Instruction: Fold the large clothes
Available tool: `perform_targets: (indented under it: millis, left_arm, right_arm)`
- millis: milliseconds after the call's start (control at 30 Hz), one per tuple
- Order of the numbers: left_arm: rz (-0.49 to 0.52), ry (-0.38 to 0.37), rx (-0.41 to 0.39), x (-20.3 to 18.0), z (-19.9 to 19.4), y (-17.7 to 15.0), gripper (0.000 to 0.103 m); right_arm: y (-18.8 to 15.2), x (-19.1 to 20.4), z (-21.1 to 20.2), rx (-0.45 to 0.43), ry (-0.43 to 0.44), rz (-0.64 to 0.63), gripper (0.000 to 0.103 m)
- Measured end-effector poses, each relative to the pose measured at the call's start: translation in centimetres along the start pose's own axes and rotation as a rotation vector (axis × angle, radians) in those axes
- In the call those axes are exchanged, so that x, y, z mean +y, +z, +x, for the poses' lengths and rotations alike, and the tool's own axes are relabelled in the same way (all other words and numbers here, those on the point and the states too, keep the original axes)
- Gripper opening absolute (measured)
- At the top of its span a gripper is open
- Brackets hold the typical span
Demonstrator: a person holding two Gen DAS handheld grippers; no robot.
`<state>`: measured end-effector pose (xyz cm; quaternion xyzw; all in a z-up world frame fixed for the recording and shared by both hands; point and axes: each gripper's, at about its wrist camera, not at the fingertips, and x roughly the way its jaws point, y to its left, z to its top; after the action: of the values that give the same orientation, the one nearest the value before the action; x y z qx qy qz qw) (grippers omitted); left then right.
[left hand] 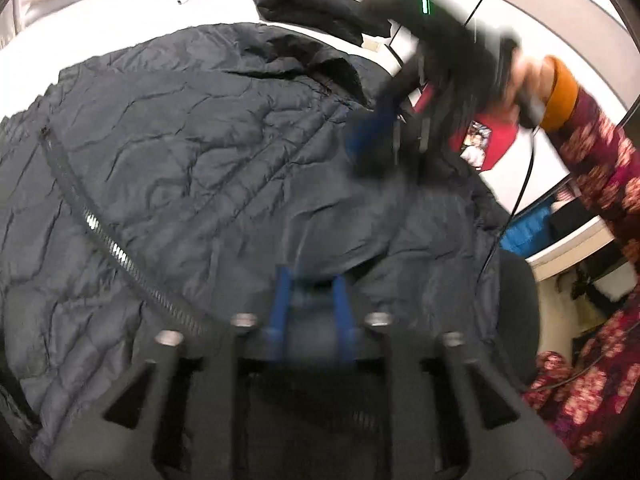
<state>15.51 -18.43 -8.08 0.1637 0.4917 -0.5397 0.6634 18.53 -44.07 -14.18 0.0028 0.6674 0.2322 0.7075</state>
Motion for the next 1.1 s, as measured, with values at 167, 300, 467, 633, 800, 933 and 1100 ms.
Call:
perform_targets:
  millis: [167,300,467,633,800,933,1100]
  left_arm:
    - [-0.016,0.134,0.058,2.2,-2.8,-0.7,0.059]
    - [-0.030,0.329,-0.009,5.3,-8.6,0.1,0.066]
    - [-0.129,0.574,-0.098,12.8,-15.0,2.2,0.077]
    - [-0.311,0.817,-0.013,25.3,-17.1,2.8,0.078]
    - [-0.636,0.925,0.171,36.8,-15.7,-3.1,0.078]
    - [-0.716,0.921,0.170,39.2,-14.5,-7.3,0.078]
    - [-0.757,0.836,0.016,39.6,-14.7,-10.0,0.060]
  right_arm:
    - [-0.9,2.3,1.9,0.088,-0.117,-0.117,0.042]
    - [1.9,2.1,-1.4,0.048,-0.186,-0.133,0.051]
    - [7.9,-1.1,-6.1,-0.141,-0.258,-0.027,0.073]
    - [14.4,-7.0,-7.5,-0.248,-0.411,0.110,0.075]
    - [17.4,-13.9,-6.2,-0.264,-0.490,0.275,0.075]
    - [17.0,-17.5,-3.3,-0.241,-0.460,0.379,0.076]
    - [16.0,-16.9,-1.9,-0.350,-0.415,0.411,0.064]
